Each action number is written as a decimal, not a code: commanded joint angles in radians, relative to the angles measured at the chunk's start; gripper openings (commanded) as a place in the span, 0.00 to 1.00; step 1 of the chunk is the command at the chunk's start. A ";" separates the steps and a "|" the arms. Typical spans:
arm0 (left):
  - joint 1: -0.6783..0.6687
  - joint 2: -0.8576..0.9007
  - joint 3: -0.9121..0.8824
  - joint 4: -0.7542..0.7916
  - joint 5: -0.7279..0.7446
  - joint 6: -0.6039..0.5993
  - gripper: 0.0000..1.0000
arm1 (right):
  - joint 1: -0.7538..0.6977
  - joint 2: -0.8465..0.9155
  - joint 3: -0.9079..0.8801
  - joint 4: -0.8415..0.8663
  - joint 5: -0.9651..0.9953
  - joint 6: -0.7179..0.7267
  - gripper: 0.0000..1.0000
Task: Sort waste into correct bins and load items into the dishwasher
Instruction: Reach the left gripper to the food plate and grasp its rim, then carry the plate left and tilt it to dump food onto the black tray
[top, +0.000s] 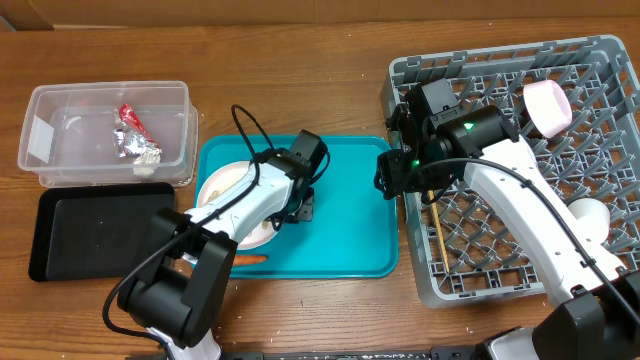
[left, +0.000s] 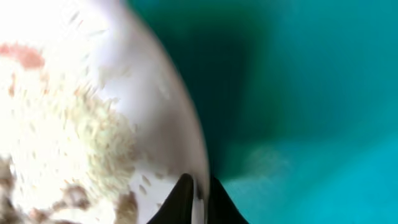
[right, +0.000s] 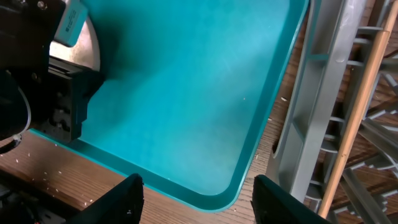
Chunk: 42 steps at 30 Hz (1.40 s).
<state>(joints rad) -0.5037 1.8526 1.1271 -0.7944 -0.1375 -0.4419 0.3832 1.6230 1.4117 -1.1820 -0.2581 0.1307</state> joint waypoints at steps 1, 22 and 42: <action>-0.001 0.043 -0.012 0.002 0.010 0.000 0.04 | 0.002 -0.005 -0.005 0.001 -0.003 -0.002 0.59; -0.001 0.043 0.236 -0.342 -0.080 -0.008 0.04 | -0.020 -0.005 -0.004 -0.034 0.109 -0.001 0.57; 0.021 -0.006 0.365 -0.592 -0.097 -0.081 0.04 | -0.020 -0.005 -0.004 -0.035 0.111 -0.001 0.57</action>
<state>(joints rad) -0.5014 1.8862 1.4651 -1.3746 -0.2142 -0.4995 0.3668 1.6230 1.4117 -1.2209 -0.1520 0.1303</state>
